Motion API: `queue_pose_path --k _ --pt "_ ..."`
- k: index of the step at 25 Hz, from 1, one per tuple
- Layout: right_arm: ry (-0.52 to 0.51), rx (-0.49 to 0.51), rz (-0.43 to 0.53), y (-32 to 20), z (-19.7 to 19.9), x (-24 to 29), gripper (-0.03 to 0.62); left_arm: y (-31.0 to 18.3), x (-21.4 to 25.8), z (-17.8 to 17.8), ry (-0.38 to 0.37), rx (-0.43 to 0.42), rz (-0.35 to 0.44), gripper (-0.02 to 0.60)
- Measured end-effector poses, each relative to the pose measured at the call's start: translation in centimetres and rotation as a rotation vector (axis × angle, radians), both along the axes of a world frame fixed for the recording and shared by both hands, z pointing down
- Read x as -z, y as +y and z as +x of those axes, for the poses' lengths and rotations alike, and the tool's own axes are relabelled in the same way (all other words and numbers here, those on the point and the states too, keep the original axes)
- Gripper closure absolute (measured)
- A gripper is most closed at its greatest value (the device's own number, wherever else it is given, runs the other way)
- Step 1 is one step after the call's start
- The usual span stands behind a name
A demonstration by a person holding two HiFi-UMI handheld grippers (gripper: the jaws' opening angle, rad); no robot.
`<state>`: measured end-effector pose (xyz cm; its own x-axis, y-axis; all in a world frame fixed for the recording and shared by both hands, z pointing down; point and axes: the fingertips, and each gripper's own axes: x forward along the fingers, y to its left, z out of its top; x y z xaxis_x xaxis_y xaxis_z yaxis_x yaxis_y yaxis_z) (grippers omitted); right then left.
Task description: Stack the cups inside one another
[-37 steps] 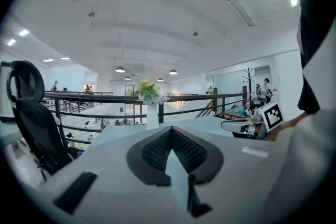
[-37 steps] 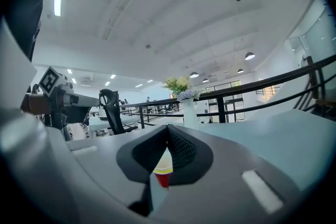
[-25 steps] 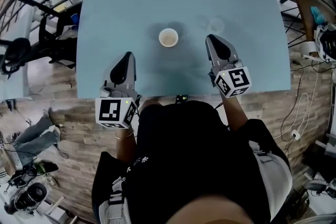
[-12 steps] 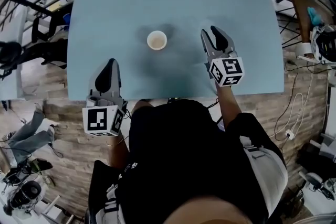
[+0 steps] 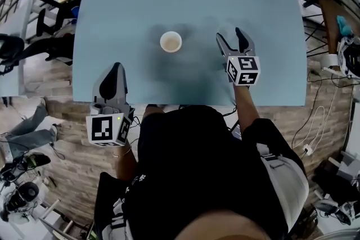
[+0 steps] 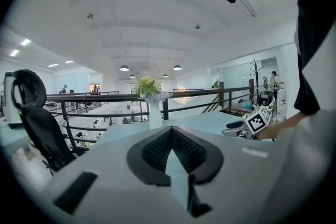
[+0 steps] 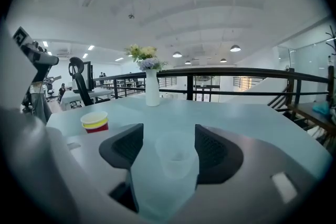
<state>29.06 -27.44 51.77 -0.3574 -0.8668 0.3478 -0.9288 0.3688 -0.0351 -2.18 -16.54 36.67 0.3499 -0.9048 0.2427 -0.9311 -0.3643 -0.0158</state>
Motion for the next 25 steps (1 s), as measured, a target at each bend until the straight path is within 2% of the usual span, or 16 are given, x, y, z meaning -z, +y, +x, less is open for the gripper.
queue_pose_path --k 4,9,14,17,25 --pt "0.017 -0.007 -0.038 -0.6 0.3 -1.5 0.255 0.0 -0.1 -0.3 -0.004 0.013 -0.002 0.597" --pt "0.029 -0.001 -0.073 -1.3 0.2 -3.0 0.240 0.1 -0.5 -0.7 -0.007 0.047 -0.033 0.597" --pt "0.022 0.002 -0.092 -1.8 0.3 -3.9 0.240 0.1 -0.6 -0.5 -0.003 0.034 -0.011 0.597" --pt "0.029 0.007 -0.098 -1.8 0.3 -4.0 0.263 0.1 -0.7 -0.6 -0.005 0.043 -0.018 0.597" --pt "0.035 0.015 -0.074 -1.3 -0.4 -3.2 0.269 0.0 -0.8 -1.3 0.004 0.044 -0.019 0.597"
